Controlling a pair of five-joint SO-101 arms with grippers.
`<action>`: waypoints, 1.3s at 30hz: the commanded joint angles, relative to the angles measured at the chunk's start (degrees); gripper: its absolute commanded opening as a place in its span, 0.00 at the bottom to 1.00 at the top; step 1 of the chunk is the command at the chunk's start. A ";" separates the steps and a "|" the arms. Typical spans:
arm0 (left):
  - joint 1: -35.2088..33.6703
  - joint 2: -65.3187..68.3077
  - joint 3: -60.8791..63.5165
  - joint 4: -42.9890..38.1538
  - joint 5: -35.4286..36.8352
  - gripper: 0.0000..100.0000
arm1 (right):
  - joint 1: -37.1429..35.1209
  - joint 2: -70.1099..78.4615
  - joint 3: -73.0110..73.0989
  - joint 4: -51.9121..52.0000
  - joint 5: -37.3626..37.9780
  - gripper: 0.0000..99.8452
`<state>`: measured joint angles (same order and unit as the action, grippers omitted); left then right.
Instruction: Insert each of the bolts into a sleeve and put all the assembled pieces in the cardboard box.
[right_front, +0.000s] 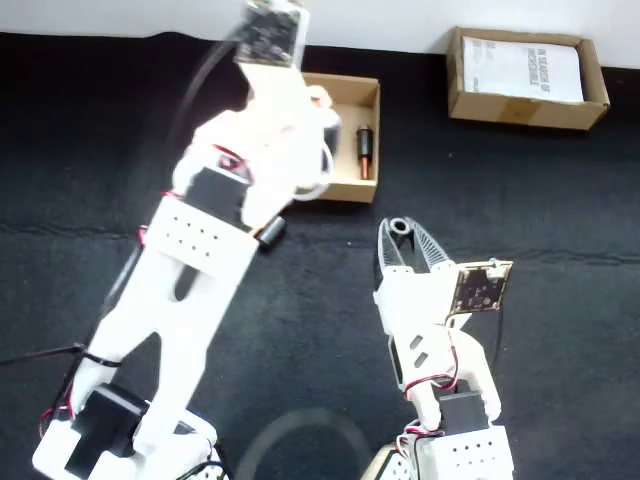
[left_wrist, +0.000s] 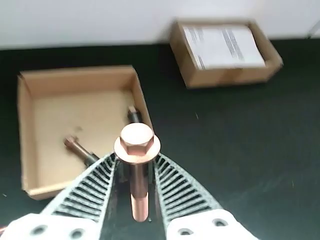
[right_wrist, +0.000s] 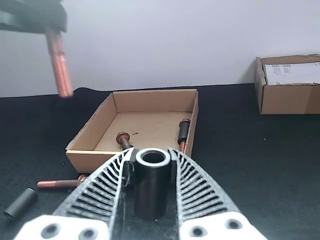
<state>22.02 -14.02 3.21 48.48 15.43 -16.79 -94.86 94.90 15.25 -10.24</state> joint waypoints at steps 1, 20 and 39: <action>4.88 -2.59 0.40 -1.05 -0.09 0.01 | -1.54 -0.57 8.84 -1.19 -0.44 0.01; 14.46 -6.90 6.11 -8.35 -0.53 0.01 | -2.24 -0.57 8.84 -1.27 -0.35 0.01; 16.13 -7.43 18.33 -23.91 -8.79 0.01 | -2.15 -0.40 8.84 -1.19 -0.26 0.01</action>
<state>37.58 -18.59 24.40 25.45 7.08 -18.73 -94.77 94.90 15.25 -10.24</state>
